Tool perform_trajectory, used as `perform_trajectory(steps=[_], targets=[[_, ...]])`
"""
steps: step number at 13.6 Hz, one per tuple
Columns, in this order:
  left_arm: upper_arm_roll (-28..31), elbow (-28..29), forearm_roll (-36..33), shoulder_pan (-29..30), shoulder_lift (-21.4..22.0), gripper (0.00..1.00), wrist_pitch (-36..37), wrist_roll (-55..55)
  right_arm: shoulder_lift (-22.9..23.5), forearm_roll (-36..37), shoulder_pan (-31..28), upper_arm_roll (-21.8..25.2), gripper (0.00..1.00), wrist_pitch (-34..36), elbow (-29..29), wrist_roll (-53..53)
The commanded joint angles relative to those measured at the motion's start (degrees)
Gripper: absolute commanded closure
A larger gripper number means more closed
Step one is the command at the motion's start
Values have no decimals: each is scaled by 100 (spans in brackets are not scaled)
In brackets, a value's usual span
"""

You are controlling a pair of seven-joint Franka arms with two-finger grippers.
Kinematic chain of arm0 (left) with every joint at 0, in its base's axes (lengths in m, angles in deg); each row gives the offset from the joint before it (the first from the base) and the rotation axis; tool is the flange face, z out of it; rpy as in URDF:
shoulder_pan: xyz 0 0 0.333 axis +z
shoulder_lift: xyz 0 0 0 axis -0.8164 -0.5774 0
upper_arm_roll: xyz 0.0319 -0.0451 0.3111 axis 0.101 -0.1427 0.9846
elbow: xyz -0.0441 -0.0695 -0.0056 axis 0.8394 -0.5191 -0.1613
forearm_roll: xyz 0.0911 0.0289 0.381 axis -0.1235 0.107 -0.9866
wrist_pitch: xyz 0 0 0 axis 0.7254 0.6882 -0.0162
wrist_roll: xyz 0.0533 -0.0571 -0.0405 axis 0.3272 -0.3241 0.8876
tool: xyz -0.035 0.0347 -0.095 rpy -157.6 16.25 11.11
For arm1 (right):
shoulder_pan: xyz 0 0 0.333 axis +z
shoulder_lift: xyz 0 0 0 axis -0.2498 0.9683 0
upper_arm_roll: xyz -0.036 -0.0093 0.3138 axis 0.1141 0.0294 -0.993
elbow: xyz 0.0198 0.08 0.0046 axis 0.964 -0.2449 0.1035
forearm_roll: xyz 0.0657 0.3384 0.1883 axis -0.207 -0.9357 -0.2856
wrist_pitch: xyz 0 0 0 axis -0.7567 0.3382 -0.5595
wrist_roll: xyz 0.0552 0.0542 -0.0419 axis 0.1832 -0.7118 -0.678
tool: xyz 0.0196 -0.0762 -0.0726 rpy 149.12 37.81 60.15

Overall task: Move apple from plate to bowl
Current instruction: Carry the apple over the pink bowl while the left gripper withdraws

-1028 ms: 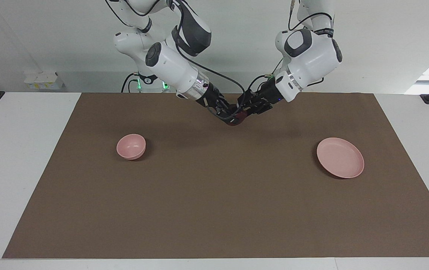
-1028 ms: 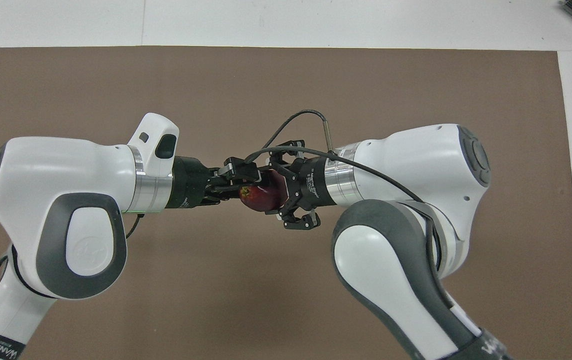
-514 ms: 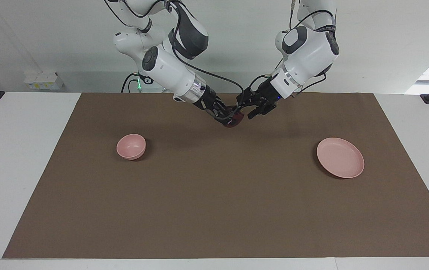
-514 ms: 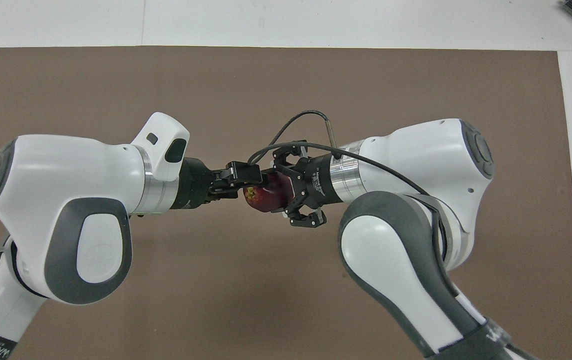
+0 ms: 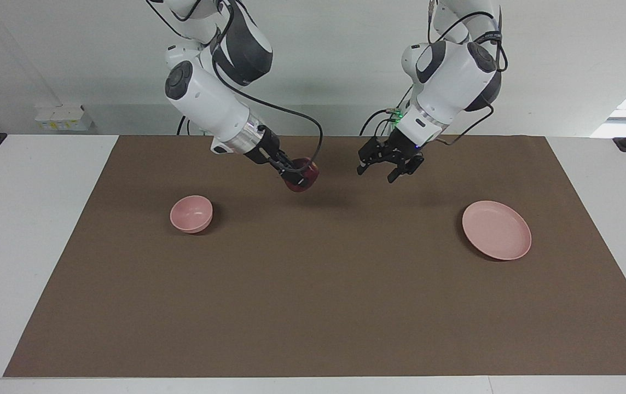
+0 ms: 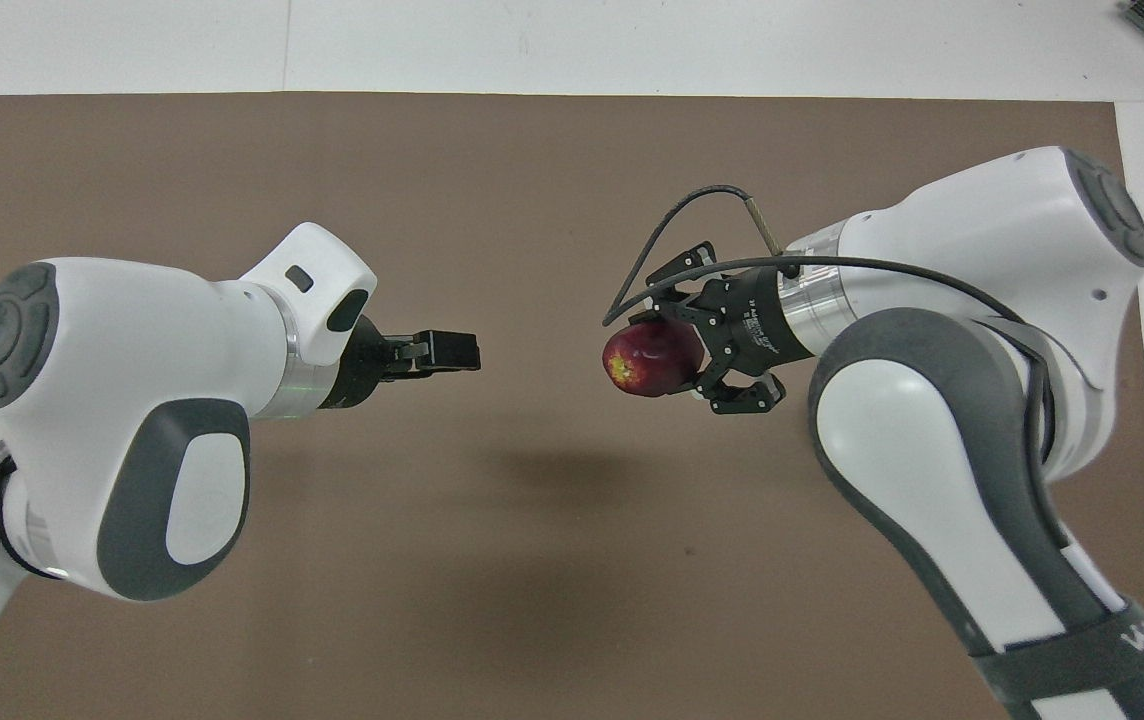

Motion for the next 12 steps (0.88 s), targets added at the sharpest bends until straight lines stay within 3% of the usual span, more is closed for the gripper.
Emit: perform_trajectory(steps=[1, 4, 6, 9, 12], targets=[[32, -30, -972, 201, 16, 0, 216, -30, 3, 247, -325, -23, 100, 326, 86, -953], [40, -91, -2003, 429, 16, 0, 436, -48, -23, 1017, -598, -14, 100, 608, 7, -2219], [49, -283, -2084, 649, 16, 0, 602, -292, -58, 1834, -660, -14, 100, 617, -63, -3062], [49, -1108, -2075, 1018, -62, 0, 1532, -952, -111, 2469, -1046, -5, 100, 459, -509, -4458], [189, -1760, -2075, 1151, -45, 0, 2271, -1391, -233, 2962, -1363, -5, 100, -190, -1142, -5323]])
